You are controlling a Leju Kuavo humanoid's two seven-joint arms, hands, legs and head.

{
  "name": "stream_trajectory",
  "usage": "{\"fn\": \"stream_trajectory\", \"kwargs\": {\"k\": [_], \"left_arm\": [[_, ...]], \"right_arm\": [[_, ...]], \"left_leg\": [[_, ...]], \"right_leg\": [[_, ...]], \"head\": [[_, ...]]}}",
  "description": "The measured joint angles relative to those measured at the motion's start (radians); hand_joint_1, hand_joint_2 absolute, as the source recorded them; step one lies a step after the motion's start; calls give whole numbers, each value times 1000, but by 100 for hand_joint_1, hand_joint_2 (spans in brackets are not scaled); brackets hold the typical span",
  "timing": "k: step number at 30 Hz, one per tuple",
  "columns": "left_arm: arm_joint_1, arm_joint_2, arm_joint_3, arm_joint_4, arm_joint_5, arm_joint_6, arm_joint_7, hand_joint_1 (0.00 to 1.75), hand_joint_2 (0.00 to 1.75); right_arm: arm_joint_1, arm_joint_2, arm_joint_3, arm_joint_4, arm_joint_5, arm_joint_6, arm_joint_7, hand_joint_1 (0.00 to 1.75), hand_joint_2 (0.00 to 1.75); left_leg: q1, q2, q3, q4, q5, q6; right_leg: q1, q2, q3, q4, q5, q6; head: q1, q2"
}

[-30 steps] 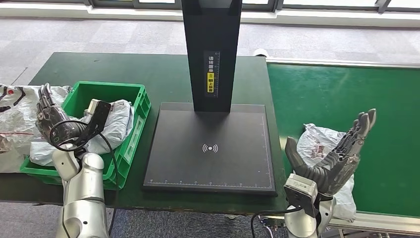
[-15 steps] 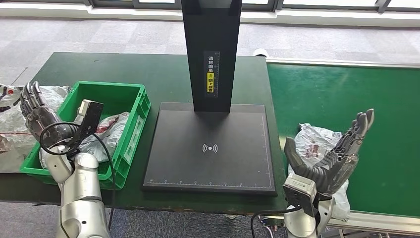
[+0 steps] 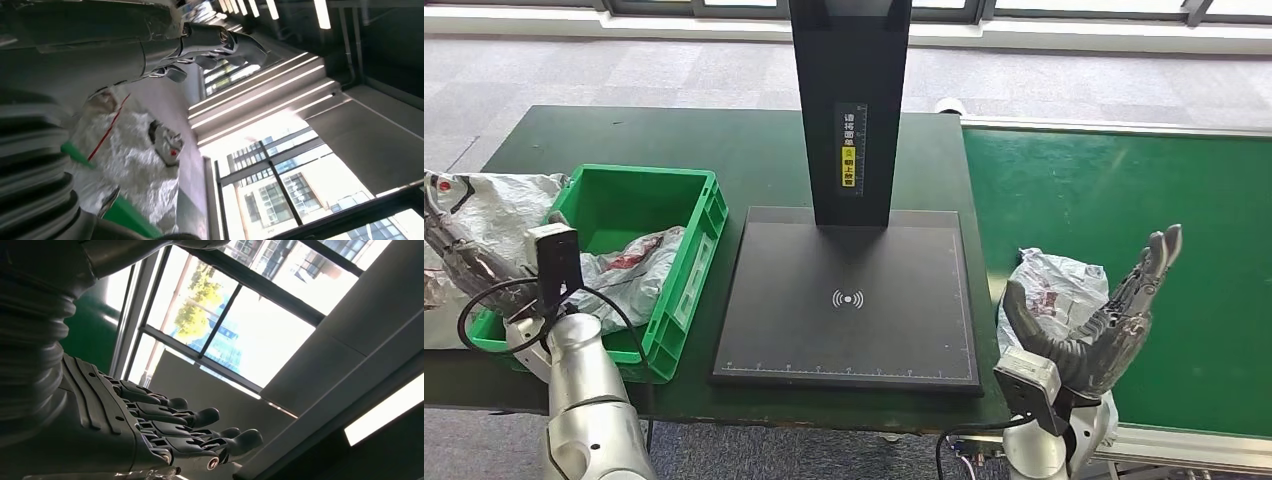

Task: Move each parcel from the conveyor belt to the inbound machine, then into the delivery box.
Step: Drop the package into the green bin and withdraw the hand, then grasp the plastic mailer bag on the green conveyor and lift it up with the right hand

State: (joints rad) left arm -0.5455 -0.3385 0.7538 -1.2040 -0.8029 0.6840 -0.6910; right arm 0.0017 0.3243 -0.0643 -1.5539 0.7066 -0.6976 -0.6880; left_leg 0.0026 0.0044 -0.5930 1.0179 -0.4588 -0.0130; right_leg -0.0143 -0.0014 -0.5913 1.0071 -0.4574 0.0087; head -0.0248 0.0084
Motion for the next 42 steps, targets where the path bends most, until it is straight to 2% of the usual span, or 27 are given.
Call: {"fn": "stream_trajectory", "kwargs": {"k": [2,5,8,11,13,16,20,25,30,42], "left_arm": [[50,-5,-93,6,181,-29,-6,0,175],[135,-10,-252,-9,333,-44,-11,0,175],[224,-11,-411,-56,446,-63,-12,0,175],[300,0,-557,-119,533,-141,-13,0,175],[342,10,-629,-166,576,-205,-13,0,175],[395,20,-706,-223,600,-276,-13,0,175],[437,27,-761,-267,603,-299,-13,0,175],[460,31,-787,-291,603,-306,-13,0,175],[478,34,-792,-295,644,-381,-12,0,175],[497,45,-792,-292,636,-404,-12,0,175]], "right_arm": [[-6,0,-52,20,60,0,17,0,175],[-41,0,-167,64,182,0,62,0,175],[-100,3,-300,138,405,0,187,0,175],[-161,7,-410,236,620,0,318,0,175],[-200,7,-469,310,698,0,382,0,175],[-241,5,-523,415,739,0,461,0,175],[-268,0,-546,502,750,0,491,0,175],[-286,-5,-558,558,747,0,499,0,175],[-304,-19,-558,631,727,0,528,0,175],[-385,-66,-558,887,604,21,488,0,175]], "left_leg": [[0,-1,-1,0,0,0],[0,-3,-2,0,0,0],[-1,-1,-1,1,-1,1],[-1,-1,-2,1,-1,2],[-1,-1,-1,1,-1,2],[0,-1,-1,1,-1,2],[0,-1,-1,0,-1,1],[0,-1,-1,0,-1,1],[0,-1,-2,0,-1,2],[0,-1,-2,0,0,1]], "right_leg": [[0,-1,0,0,0,0],[0,-3,1,0,0,0],[-1,-1,1,-1,0,1],[-1,-2,1,-1,1,1],[0,-2,1,-1,1,1],[0,-2,1,-1,1,1],[0,-2,0,-1,0,1],[0,-2,0,-1,0,1],[0,-2,1,-1,0,1],[0,-2,1,-1,0,1]], "head": [[0,0],[0,0],[0,0],[0,0],[0,0],[0,0],[0,0],[0,0],[0,0],[0,0]]}}
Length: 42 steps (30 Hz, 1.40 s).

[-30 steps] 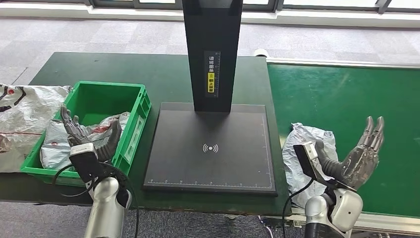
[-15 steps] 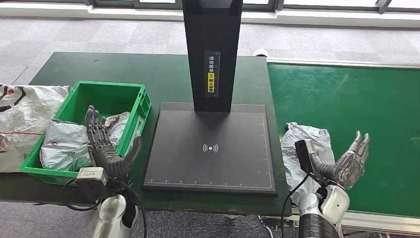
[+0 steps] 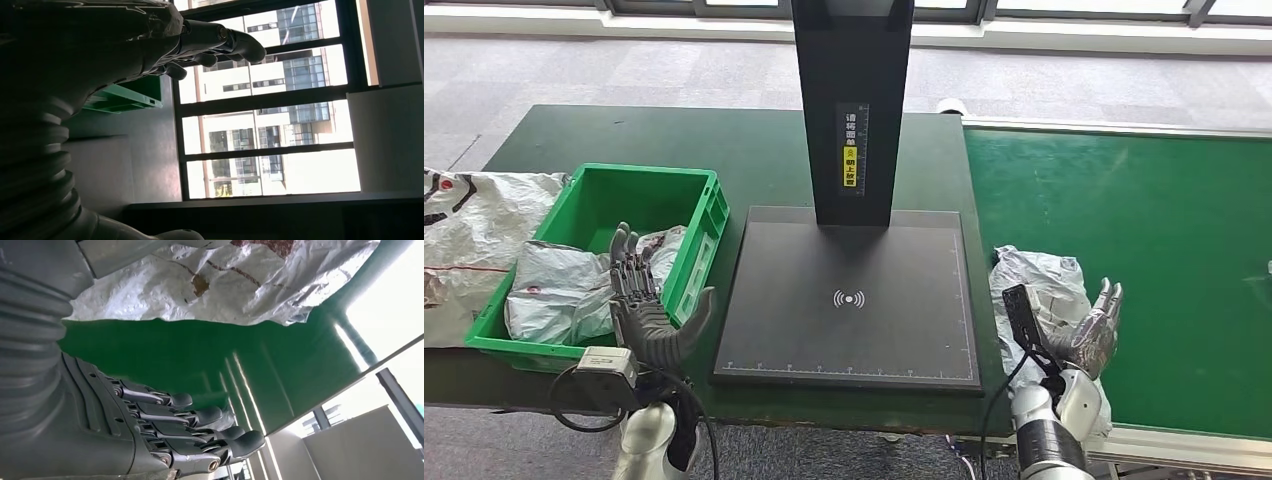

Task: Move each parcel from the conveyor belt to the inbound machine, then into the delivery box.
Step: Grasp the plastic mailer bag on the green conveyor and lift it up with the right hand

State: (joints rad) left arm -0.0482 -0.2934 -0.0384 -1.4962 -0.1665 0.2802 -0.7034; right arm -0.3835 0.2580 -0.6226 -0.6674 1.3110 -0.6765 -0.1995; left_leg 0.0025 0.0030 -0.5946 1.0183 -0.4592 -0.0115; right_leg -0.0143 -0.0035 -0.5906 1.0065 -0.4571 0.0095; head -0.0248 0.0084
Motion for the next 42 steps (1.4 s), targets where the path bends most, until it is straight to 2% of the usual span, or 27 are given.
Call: {"fn": "stream_trajectory", "kwargs": {"k": [7,17,23,27,42], "left_arm": [[-1,4,0,22,-16,-8,0,0,175],[-12,5,0,95,-89,21,0,0,175],[-29,4,0,144,-97,34,0,0,175],[-34,4,0,163,-99,35,0,0,175],[-41,4,0,194,-107,37,0,0,175]], "right_arm": [[-27,-24,6,98,-8,54,34,0,175],[-29,-56,47,168,38,129,172,0,175],[-23,-73,88,194,115,178,283,2,175],[-23,-79,108,206,139,221,305,175,175],[-25,-83,129,216,154,245,312,175,175]], "left_leg": [[0,0,0,0,0,0],[0,0,0,0,0,0],[0,0,0,0,0,0],[0,0,0,0,0,0],[0,0,1,0,0,0]], "right_leg": [[0,0,0,0,0,0],[0,0,0,0,0,0],[0,0,0,0,0,0],[0,0,0,0,0,0],[0,0,0,0,0,0]], "head": [[0,0],[0,0],[0,0],[0,0],[0,0]]}}
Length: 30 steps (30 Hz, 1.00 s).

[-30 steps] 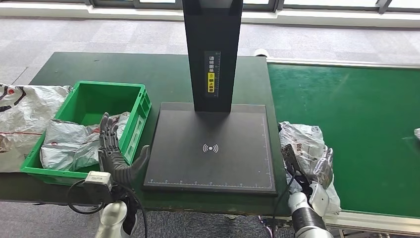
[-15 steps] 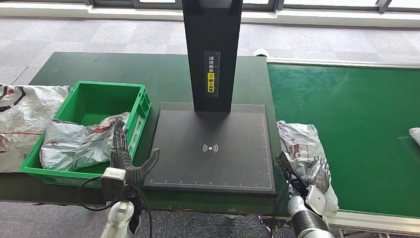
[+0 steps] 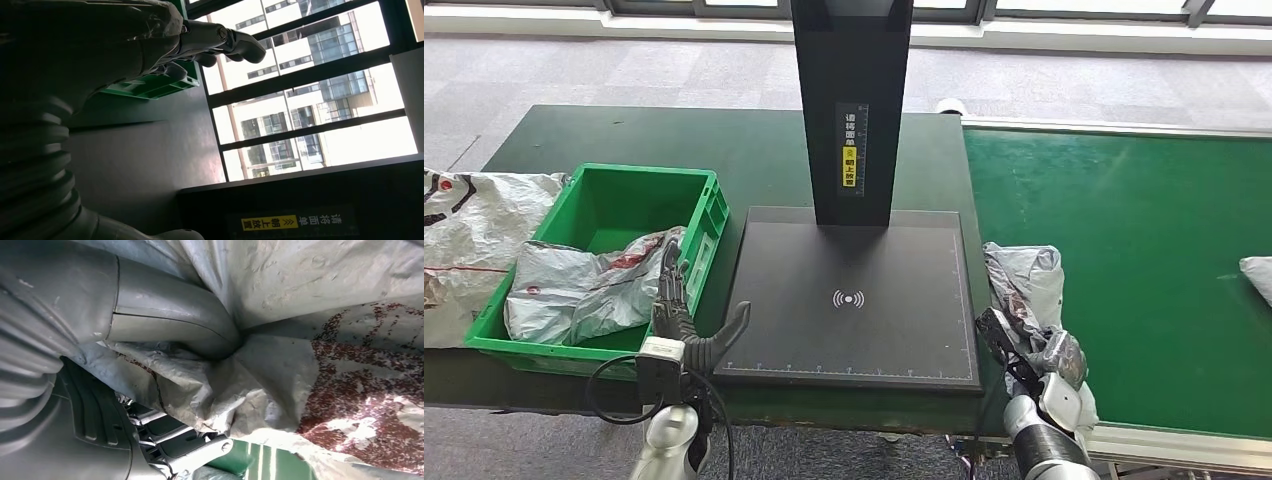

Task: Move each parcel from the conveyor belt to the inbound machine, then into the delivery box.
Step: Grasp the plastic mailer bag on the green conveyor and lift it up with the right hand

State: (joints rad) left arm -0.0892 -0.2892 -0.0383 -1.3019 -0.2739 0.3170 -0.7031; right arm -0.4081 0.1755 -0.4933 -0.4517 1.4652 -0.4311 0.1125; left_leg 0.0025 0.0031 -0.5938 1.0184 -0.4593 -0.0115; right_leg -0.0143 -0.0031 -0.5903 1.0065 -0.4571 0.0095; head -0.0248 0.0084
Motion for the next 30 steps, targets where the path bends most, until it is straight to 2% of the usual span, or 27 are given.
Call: {"fn": "stream_trajectory", "kwargs": {"k": [22,26,30], "left_arm": [[-1,-8,10,22,-43,14,0,0,175],[-1,-10,14,22,-50,9,0,0,175],[0,-15,27,21,-54,8,0,0,175]], "right_arm": [[0,-1,1,1,-5,-20,-11,175,175],[4,-1,1,0,-31,-85,-49,175,175],[35,17,1,-84,-109,-227,-178,175,175]], "left_leg": [[0,0,0,0,0,0],[0,0,0,0,0,0],[0,-1,-1,0,0,0]], "right_leg": [[0,0,0,0,0,0],[0,0,0,0,0,0],[0,-1,0,0,0,0]], "head": [[0,0],[0,0],[0,0]]}}
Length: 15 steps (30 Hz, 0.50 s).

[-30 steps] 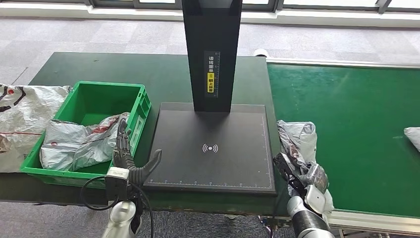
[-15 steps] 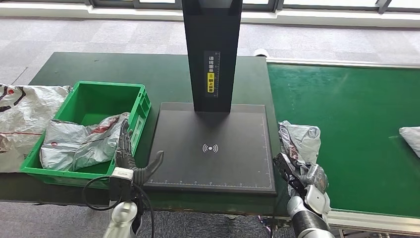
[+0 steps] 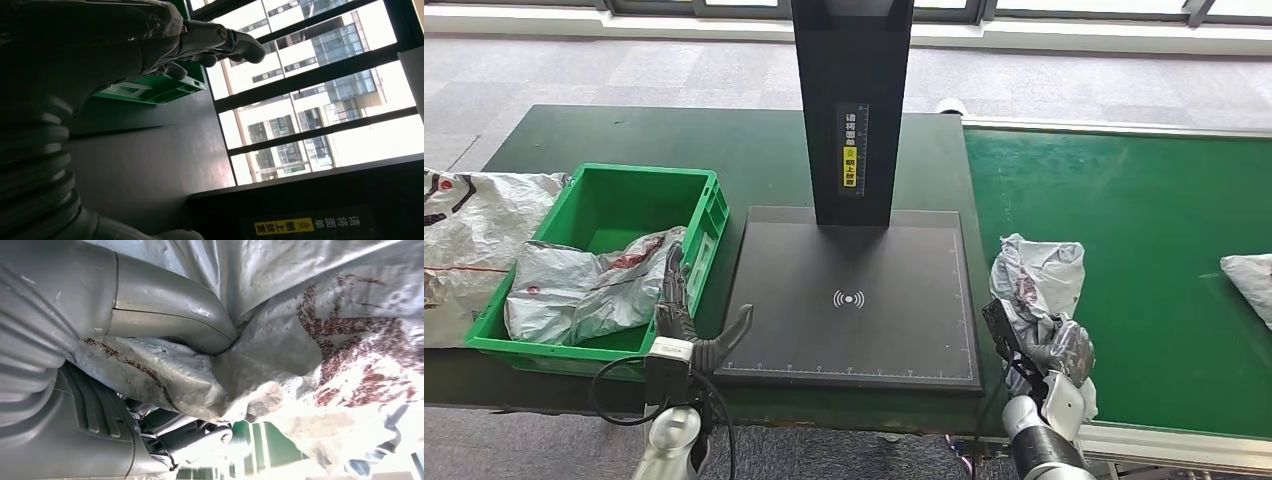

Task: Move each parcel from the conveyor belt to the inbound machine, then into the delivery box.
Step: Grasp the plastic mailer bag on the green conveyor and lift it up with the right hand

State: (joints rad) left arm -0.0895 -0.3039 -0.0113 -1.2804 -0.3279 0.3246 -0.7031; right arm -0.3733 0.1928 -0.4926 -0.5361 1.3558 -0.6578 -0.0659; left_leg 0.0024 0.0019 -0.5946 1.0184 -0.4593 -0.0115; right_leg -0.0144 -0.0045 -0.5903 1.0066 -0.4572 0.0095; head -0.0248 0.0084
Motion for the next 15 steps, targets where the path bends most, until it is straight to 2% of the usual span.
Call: {"fn": "stream_trajectory", "kwargs": {"k": [4,6,10,15], "left_arm": [[-1,-2,9,1,4,0,0,0,175],[-10,-3,9,8,11,0,0,0,175],[-34,-4,9,32,24,4,0,0,175],[-51,-4,9,50,35,8,0,0,175]], "right_arm": [[90,62,-4,-297,-138,-44,-238,175,175],[150,89,4,-492,-220,-45,-305,175,175],[254,124,69,-841,-256,-48,-279,175,175],[298,135,108,-1041,-263,-46,-297,175,175]], "left_leg": [[0,-2,-1,0,0,0],[0,-5,-1,0,0,0],[0,-6,-2,0,0,0],[0,-3,-1,0,-1,1]], "right_leg": [[0,-2,-1,0,0,0],[0,-5,-1,0,-2,1],[0,-6,0,0,-3,2],[-1,-4,0,0,-3,2]], "head": [[0,0],[0,0],[0,0],[0,0]]}}
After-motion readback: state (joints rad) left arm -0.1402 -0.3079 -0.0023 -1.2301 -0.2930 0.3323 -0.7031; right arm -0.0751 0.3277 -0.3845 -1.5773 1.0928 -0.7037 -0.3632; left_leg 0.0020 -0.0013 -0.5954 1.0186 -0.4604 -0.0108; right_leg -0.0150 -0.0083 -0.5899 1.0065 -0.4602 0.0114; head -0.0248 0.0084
